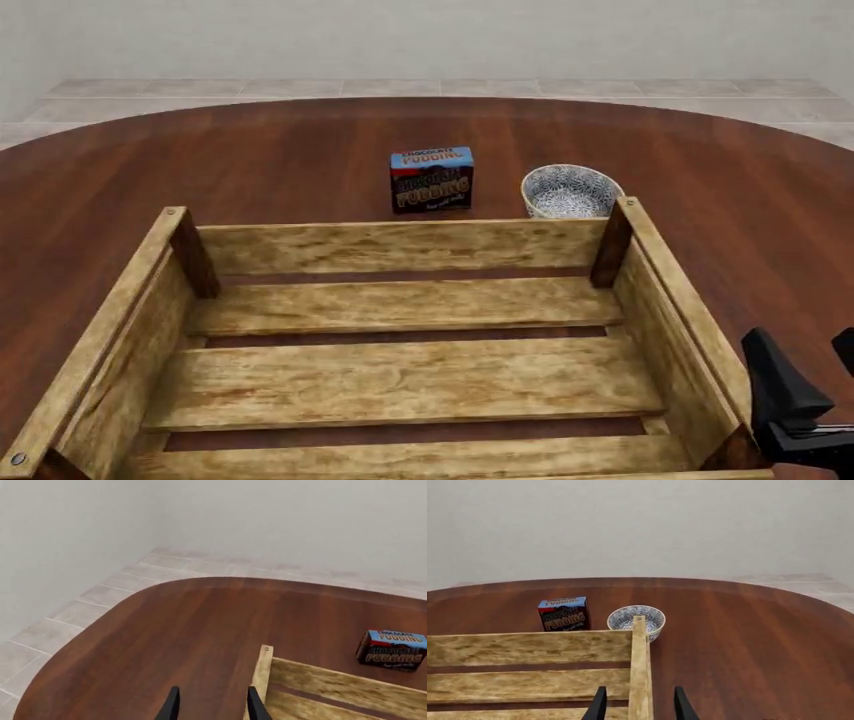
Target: Pick up the salad dressing and put it in the tray.
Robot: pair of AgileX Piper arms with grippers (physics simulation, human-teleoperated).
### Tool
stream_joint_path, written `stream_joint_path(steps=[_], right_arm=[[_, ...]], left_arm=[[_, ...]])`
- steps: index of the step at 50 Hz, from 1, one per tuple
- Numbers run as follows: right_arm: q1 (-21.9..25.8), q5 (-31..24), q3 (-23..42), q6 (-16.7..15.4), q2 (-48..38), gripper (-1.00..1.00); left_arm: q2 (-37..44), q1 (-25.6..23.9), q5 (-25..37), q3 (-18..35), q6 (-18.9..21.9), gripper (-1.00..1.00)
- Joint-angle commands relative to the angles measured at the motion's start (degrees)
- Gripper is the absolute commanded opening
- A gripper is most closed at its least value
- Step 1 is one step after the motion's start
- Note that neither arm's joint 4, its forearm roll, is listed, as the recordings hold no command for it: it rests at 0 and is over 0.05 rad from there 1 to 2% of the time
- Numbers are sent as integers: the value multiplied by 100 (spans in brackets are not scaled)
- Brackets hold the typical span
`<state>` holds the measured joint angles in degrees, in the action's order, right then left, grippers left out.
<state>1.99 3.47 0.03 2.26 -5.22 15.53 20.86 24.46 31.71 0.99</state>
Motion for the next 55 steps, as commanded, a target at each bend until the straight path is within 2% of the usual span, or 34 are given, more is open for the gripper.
stream_joint_path(steps=[1,6,22,38,55], right_arm=[[15,0,-1,25,14,100],[13,-1,-1,19,15,100],[18,58,0,-36,-52,100],[22,-13,0,-45,26,100],[23,-57,-1,-40,71,100]], left_arm=[[205,424,182,152,-61,100],[271,630,174,136,3,100],[568,1177,303,290,-176,100],[692,1340,524,460,-306,100],[934,1811,393,238,-216,100]])
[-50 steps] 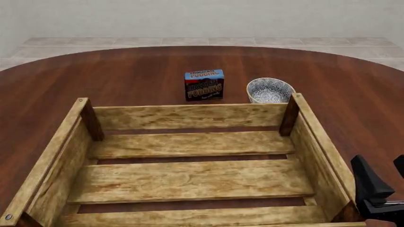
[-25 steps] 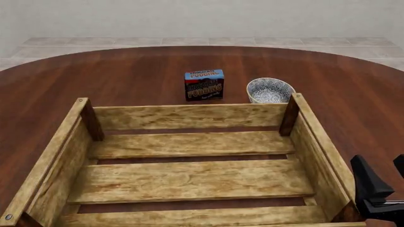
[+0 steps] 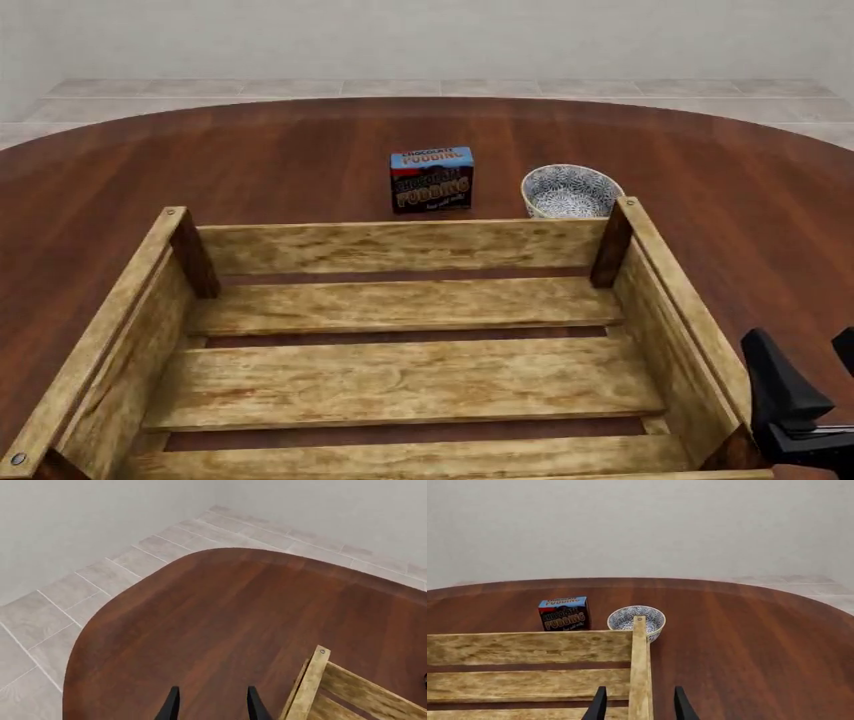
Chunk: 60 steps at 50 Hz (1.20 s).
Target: Pick up the salad dressing and put it in the tray.
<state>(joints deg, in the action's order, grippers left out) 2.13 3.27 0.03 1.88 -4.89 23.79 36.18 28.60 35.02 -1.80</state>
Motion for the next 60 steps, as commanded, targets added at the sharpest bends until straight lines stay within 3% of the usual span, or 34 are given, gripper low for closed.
stream_joint_path(steps=[1,12,26,60], right_arm=[[11,-37,-1,-2,39,100],[35,-115,-1,-12,123,100],[39,-192,2,-30,223,100],[17,-284,9,39,340,100]], left_arm=[[110,310,-29,-113,74,100],[199,725,-57,-257,320,100],[82,798,176,-467,530,100],[366,645,492,-635,387,100]])
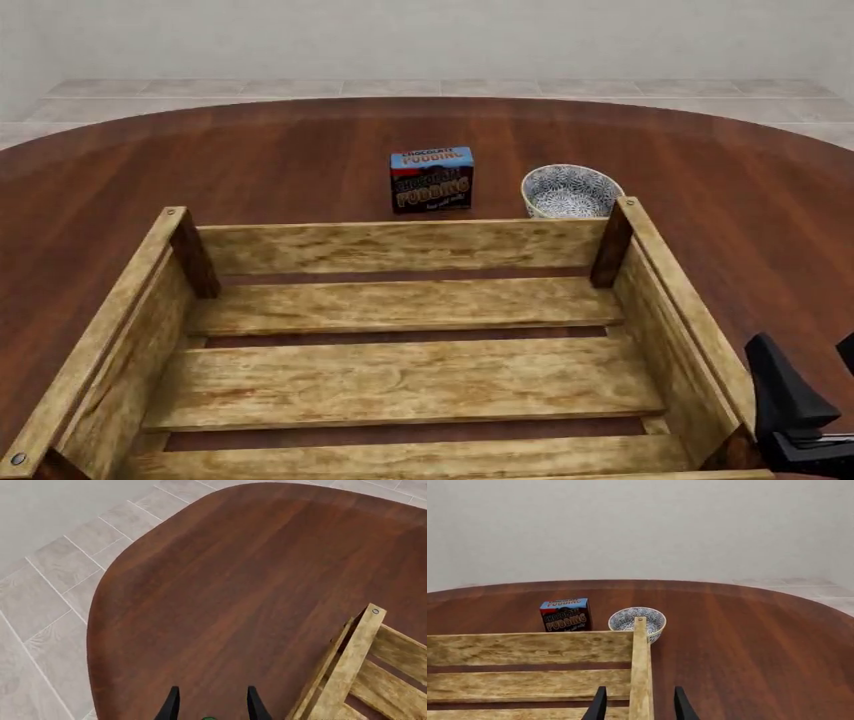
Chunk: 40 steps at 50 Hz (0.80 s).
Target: Pick up the salad dressing and put it in the tray.
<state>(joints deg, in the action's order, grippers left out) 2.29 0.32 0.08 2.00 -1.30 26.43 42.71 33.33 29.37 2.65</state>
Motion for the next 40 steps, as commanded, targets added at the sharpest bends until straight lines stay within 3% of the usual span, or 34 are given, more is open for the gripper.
stream_joint_path(steps=[1,40], right_arm=[[-1,5,5,33,-16,100],[-61,-111,14,14,96,100]], left_arm=[[113,21,-1,-83,-22,100],[427,44,-116,-533,-59,100]])
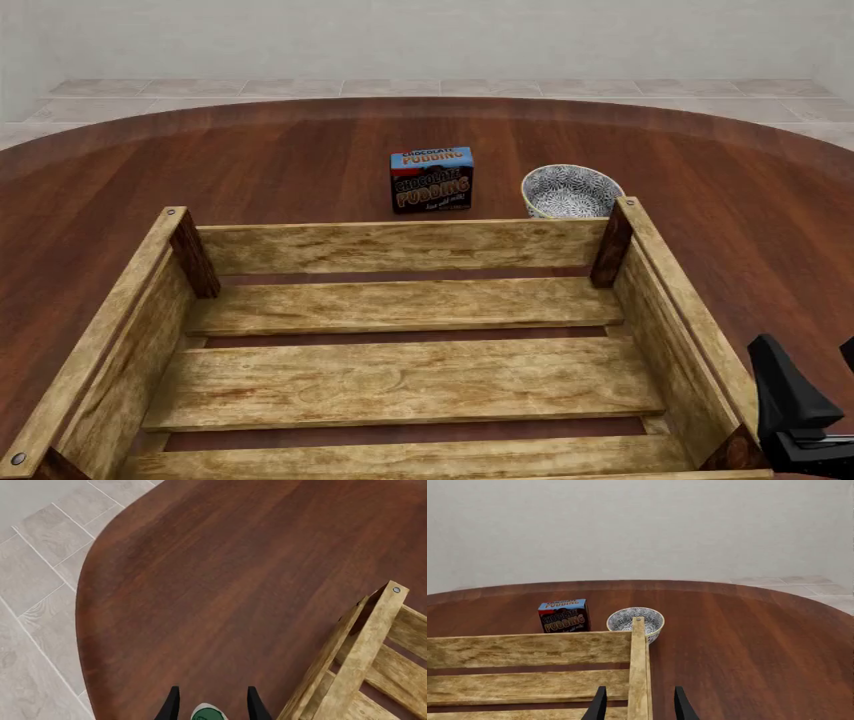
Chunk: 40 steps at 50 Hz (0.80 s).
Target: Pick up the salad dressing and put it in the tray.
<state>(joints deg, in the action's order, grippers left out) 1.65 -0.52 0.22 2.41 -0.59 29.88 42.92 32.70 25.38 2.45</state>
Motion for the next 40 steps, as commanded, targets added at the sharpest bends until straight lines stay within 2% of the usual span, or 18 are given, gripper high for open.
stream_joint_path(steps=[1,20,40], right_arm=[[3,-27,-1,-27,25,100],[-3,0,6,-75,-22,100],[-26,-19,12,-100,-9,100]], left_arm=[[82,22,-53,-134,-39,100],[436,108,-423,-459,-21,100],[329,64,-51,-426,-16,100]])
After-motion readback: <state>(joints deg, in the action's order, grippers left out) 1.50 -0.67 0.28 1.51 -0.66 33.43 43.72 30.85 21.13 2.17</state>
